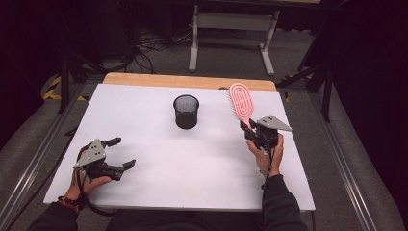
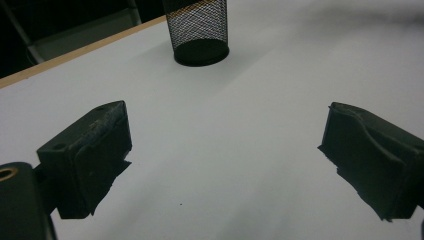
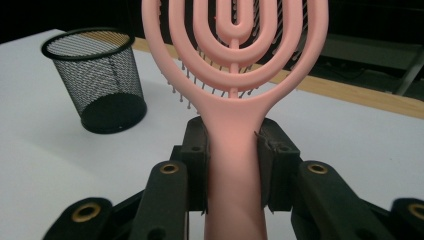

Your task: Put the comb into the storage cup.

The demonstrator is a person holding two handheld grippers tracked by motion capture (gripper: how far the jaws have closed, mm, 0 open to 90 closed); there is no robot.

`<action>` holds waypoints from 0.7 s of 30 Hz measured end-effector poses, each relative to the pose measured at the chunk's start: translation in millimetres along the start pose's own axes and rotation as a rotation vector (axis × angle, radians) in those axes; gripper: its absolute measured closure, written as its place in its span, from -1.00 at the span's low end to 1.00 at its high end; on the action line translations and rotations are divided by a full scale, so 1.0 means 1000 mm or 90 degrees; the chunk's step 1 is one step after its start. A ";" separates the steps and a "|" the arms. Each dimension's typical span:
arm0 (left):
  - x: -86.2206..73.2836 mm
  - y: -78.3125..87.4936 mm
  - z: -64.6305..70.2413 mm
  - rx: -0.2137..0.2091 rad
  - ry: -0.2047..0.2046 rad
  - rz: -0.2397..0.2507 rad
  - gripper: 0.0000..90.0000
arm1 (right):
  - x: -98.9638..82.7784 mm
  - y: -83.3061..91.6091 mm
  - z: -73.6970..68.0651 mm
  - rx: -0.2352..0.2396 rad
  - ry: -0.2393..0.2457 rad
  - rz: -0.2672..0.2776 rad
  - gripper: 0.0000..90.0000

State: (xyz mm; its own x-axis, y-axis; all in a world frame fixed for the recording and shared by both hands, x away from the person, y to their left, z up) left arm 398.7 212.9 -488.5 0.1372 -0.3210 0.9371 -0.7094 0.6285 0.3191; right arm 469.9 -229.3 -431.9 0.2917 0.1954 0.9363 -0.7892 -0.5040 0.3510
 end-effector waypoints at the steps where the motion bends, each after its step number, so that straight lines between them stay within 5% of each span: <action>1: 0.000 0.000 0.000 -0.001 0.002 0.000 -0.85 | 0.002 0.002 -0.003 -0.001 0.010 0.008 0.53; 9: 0.005 0.002 0.000 -0.008 -0.001 0.011 -0.85 | 0.008 0.005 -0.016 -0.003 0.036 0.037 0.53; 21: 0.032 -0.002 0.007 -0.038 0.016 0.038 -0.86 | 0.013 0.004 -0.050 0.024 0.093 0.066 0.53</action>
State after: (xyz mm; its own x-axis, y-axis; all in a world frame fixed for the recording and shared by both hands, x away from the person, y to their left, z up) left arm 399.7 196.5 -459.8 0.1134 -0.2645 0.9577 -0.6750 0.6868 0.2696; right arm 443.7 -186.5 -419.0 0.1261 0.2596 0.9574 -0.7897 -0.5578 0.2553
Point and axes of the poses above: each handheld gripper's, and its own axes: y roughly backward along the jaws, x roughly out of its top, z roughly to its right, the point moved 6 cm from there along -y, roughly forward along the jaws, and after that the axes turned 8 degrees about x, right-handed, at the moved point
